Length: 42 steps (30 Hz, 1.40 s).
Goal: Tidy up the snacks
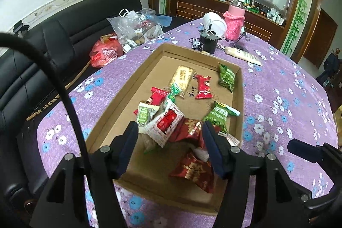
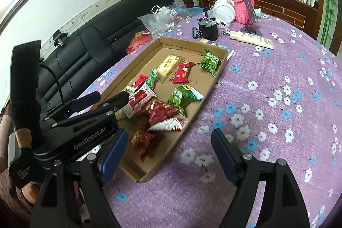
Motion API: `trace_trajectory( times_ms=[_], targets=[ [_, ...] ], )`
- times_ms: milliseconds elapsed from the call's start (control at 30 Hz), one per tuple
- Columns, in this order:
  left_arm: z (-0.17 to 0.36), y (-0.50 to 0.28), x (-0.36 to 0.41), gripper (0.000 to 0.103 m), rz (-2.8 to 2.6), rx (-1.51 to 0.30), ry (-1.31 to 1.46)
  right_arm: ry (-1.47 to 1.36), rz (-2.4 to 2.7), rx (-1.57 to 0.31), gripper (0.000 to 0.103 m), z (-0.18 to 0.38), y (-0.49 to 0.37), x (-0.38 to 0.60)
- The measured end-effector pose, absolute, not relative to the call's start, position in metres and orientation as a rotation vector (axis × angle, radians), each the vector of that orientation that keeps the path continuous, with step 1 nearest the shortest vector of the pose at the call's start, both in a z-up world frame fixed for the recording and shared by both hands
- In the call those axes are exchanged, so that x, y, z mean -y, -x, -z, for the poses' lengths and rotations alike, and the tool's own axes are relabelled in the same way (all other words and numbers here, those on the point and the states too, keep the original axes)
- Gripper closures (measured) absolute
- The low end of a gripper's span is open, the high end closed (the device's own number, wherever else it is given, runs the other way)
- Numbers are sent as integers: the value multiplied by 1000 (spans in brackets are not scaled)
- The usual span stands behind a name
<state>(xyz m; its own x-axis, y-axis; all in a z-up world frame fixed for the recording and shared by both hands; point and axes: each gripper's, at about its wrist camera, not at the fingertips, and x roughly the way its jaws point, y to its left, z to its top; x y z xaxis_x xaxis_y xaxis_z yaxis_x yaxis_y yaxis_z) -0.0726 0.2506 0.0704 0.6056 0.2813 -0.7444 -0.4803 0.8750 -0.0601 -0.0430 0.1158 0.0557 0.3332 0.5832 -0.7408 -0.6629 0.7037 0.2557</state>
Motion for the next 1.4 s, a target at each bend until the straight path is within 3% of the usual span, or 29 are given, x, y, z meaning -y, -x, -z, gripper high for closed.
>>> trace_trajectory(
  times_ms=[667, 900, 1400],
  targets=[
    [-68, 117, -201, 39, -491, -847, 279, 132, -791, -919, 19, -44, 78, -64],
    [-67, 119, -175, 39, -458, -879, 246, 197, -767, -886, 1, -44, 93, -52],
    [-70, 120, -165, 37, -489, -871, 223, 221, -752, -899, 0, -43, 92, -45]
  ],
)
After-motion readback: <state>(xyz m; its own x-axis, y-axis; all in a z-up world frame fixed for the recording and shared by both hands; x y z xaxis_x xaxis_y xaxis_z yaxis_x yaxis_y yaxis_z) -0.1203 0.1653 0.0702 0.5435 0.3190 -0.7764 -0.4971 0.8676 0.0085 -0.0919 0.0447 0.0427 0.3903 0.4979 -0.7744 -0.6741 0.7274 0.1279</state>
